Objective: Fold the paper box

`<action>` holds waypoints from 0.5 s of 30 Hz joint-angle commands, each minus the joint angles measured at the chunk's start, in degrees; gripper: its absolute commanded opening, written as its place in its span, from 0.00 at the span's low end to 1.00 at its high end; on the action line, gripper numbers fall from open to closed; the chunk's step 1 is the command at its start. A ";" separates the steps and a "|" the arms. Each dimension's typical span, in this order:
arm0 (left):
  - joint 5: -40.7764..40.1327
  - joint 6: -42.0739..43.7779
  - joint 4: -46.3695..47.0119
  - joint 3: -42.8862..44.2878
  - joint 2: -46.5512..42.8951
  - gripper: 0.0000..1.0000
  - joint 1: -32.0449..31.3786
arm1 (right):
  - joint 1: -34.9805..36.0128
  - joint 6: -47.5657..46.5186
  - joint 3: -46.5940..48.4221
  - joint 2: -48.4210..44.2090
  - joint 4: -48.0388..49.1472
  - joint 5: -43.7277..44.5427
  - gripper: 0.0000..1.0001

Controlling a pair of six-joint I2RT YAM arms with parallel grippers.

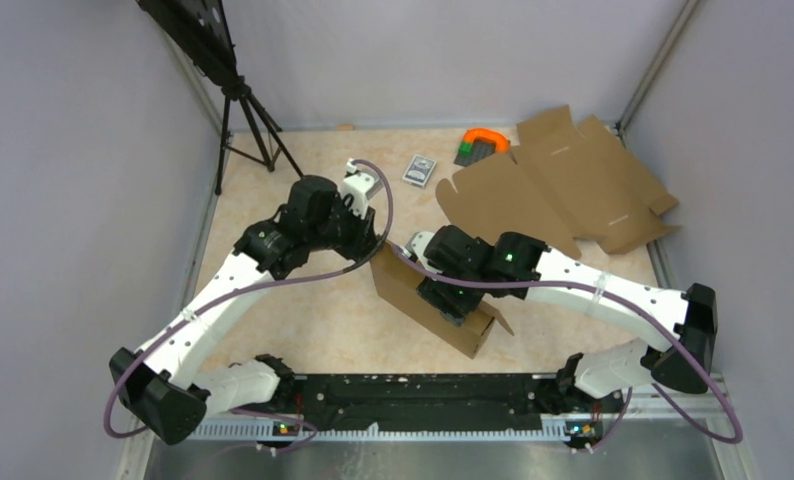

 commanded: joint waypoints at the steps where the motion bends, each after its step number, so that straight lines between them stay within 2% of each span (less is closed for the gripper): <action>1: 1.01 -0.21 2.91 0.47 1.30 0.22 -0.06 | 0.52 -0.23 -0.13 1.83 -1.00 -2.57 0.58; 3: 1.22 -0.31 3.14 0.42 1.56 0.16 -0.03 | 0.52 -0.23 -0.18 1.82 -0.95 -2.68 0.58; 5: 1.50 -0.13 3.42 0.41 1.61 0.01 -0.05 | 0.55 -0.22 -0.20 1.83 -0.90 -2.62 0.58; 15: -0.07 0.19 3.50 -2.19 -0.43 0.00 -0.04 | 0.54 -0.23 -0.15 1.87 -0.99 -2.69 0.58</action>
